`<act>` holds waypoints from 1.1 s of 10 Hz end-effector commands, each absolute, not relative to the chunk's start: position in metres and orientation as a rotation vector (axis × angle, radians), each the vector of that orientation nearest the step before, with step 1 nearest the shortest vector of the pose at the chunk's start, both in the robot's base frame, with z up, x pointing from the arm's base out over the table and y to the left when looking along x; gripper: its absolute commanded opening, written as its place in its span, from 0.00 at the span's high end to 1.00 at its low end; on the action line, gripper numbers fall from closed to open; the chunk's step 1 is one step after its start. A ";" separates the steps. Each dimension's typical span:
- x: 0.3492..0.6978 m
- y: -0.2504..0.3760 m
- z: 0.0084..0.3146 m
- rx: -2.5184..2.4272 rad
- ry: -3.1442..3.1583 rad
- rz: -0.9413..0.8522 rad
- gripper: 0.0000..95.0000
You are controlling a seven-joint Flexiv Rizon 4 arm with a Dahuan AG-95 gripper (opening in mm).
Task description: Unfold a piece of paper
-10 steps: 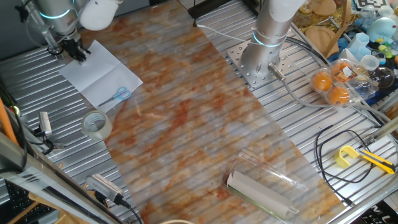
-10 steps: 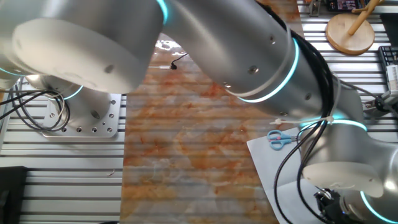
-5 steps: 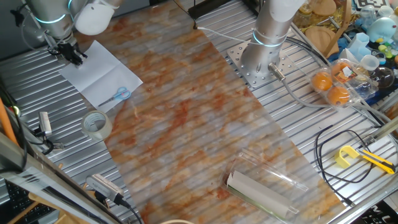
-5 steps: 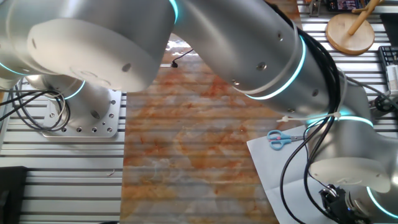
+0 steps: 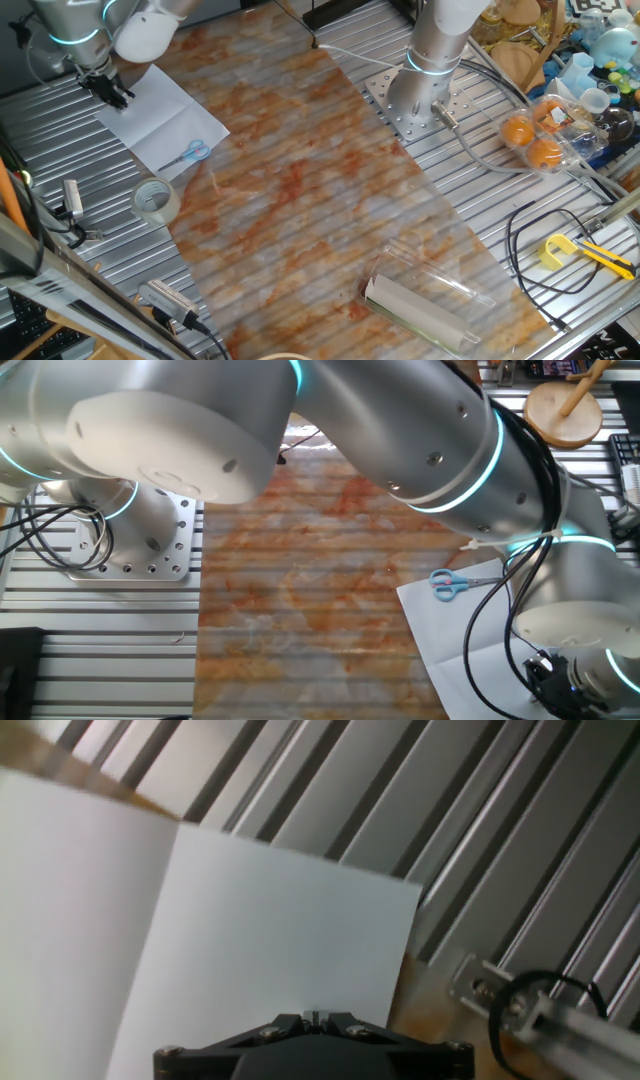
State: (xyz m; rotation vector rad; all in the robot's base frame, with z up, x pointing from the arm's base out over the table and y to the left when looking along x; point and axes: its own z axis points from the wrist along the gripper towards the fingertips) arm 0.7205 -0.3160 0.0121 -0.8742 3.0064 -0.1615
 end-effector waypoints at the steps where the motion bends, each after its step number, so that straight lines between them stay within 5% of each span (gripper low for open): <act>1: 0.718 -0.314 0.013 -0.865 3.007 -0.163 1.00; 11: 0.725 -0.310 0.013 -0.882 2.999 -0.163 1.00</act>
